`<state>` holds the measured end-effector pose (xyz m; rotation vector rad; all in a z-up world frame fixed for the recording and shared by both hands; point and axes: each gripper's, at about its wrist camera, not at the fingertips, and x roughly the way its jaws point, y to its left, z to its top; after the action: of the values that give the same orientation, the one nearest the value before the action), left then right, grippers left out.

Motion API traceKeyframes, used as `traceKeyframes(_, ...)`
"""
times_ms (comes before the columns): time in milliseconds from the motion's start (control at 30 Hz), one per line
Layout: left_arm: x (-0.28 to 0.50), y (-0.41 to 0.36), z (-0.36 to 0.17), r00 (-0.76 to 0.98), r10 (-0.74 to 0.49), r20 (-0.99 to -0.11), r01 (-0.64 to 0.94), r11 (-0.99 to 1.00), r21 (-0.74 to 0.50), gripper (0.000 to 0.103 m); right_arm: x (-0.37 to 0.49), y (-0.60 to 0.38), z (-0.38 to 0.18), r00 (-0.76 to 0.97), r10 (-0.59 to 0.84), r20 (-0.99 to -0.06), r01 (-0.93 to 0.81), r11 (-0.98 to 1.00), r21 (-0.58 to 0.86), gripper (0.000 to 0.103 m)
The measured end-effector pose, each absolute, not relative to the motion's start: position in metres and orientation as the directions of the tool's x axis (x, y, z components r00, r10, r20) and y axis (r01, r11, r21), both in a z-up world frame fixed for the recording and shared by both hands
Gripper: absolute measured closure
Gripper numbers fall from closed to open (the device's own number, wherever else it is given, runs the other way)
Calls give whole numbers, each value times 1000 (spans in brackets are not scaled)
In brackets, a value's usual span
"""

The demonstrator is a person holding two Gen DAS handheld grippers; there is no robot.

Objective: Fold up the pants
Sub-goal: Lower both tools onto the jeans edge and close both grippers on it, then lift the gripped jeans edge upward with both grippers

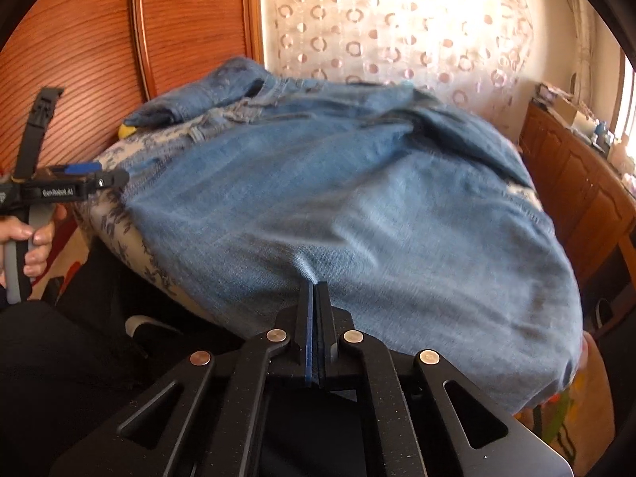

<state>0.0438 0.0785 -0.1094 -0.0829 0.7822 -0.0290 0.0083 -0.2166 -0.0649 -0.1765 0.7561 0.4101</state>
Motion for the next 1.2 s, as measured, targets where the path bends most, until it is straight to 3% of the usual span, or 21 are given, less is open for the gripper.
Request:
traceKeyframes(133, 45, 83, -109, 714, -77, -696, 4, 994, -105, 9, 14, -219, -45, 692, 301, -657, -410, 912, -14, 103)
traceKeyframes(267, 48, 88, -109, 715, -102, -692, 9, 991, -137, 28, 26, -221, -27, 723, 297, -623, -402, 915, -30, 103)
traceKeyframes(433, 51, 88, -112, 700, -146, -699, 40, 985, -165, 38, 38, -220, -14, 745, 290, -601, -396, 917, -48, 103)
traceKeyframes(667, 51, 79, -112, 682, -196, -705, 105, 980, -172, 72, 41, -221, -16, 738, 296, -606, -396, 918, -33, 103)
traceKeyframes(867, 33, 76, -89, 709, -244, -662, 143, 968, -205, 90, 41, -223, -4, 749, 302, -590, -400, 916, -38, 103)
traceKeyframes(1000, 10, 85, -62, 749, -253, -612, 149, 965, -216, 91, 42, -227, 15, 765, 323, -557, -409, 912, -33, 103)
traceKeyframes(1200, 6, 92, -68, 733, -218, -644, 124, 974, -189, 90, 39, -218, 26, 760, 362, -540, -447, 894, -28, 103)
